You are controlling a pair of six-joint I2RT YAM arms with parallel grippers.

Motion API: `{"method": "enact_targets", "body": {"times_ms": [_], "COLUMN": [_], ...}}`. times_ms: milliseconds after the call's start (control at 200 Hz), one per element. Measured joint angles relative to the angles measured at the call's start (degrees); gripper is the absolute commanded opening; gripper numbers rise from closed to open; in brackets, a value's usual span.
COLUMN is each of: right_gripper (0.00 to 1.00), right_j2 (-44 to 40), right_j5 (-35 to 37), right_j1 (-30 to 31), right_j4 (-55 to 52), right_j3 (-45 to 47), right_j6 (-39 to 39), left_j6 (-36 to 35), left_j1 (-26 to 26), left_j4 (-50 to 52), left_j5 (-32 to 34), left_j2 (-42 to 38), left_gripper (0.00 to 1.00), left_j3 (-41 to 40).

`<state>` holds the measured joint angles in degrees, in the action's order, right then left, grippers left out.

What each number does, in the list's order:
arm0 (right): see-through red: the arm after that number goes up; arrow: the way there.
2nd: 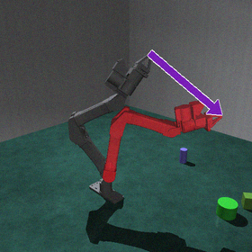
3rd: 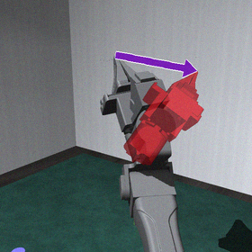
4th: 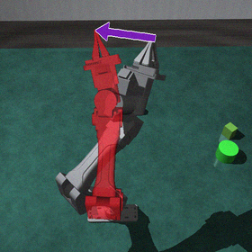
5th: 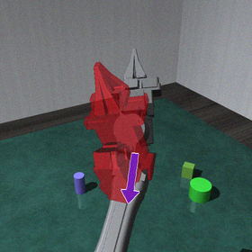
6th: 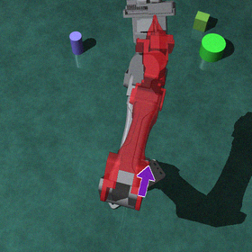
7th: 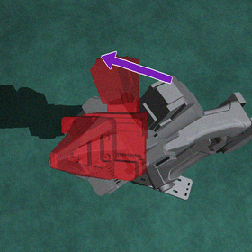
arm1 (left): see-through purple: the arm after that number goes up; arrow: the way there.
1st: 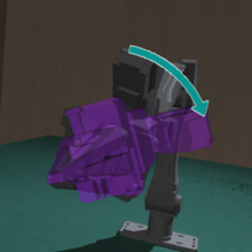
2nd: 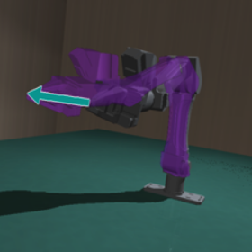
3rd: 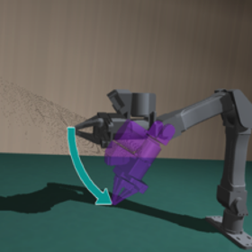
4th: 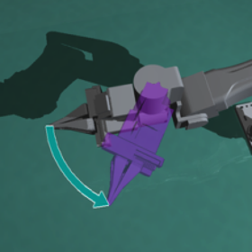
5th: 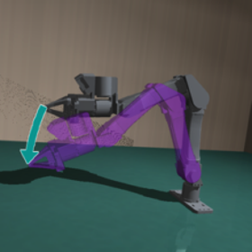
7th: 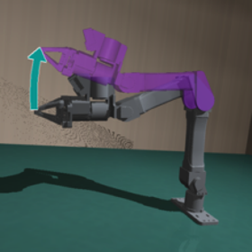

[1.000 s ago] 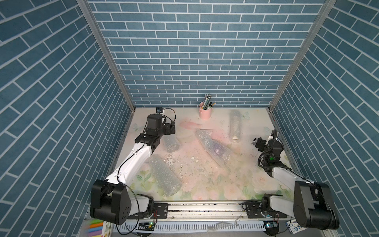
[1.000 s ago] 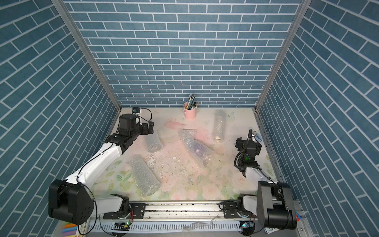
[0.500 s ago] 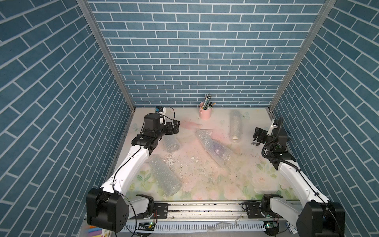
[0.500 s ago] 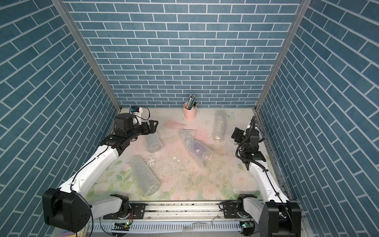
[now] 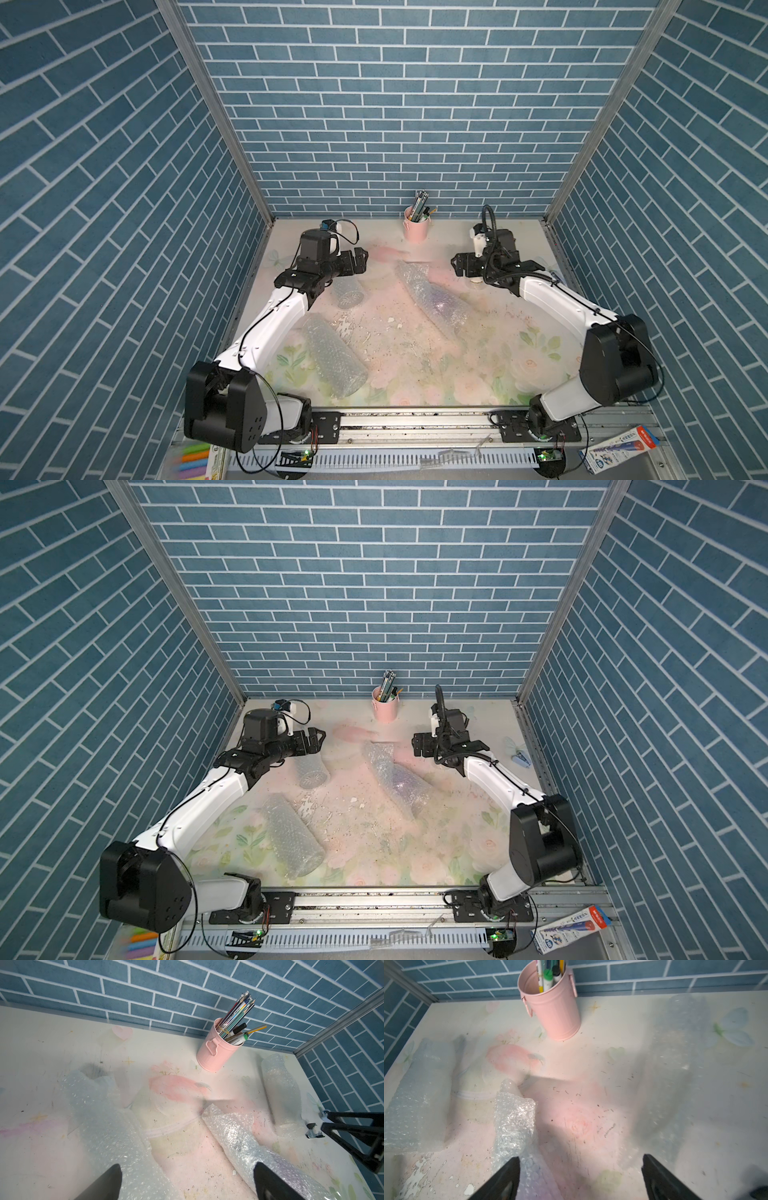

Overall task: Unwrap the vase from the bubble wrap
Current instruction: Adjust the bubble wrap at the center of the board.

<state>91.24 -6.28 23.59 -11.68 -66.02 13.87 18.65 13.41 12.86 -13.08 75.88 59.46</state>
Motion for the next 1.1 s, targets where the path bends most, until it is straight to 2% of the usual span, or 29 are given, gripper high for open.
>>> {"method": "enact_targets", "body": {"times_ms": [170,370,630,835,1100], "right_gripper": [0.92,0.91,0.91,0.91,0.93], "right_j2": [9.42,14.29,14.97,14.93,14.93], "right_j5": [-1.22,-3.5,-3.52,-1.07,2.99], "right_j1": [3.23,4.52,5.9,10.84,15.3], "right_j4": [-4.11,-7.85,-12.7,-13.99,-15.5], "right_j3": [-8.83,-13.94,-16.02,-16.0,-16.02], "right_j6": [-3.41,-5.31,-5.38,-5.25,-5.14], "left_j6": [-0.02,-0.02,-0.04,0.37,-2.62], "left_j1": [0.0,0.0,0.0,0.02,4.31], "left_j4": [1.14,2.14,2.49,2.47,3.87], "left_j5": [1.03,1.11,-1.31,-1.81,1.42], "left_j2": [2.71,6.08,6.86,6.45,4.7], "left_gripper": [1.0,1.0,1.0,0.99,1.0], "left_j3": [1.42,2.45,2.45,2.45,2.82]}}
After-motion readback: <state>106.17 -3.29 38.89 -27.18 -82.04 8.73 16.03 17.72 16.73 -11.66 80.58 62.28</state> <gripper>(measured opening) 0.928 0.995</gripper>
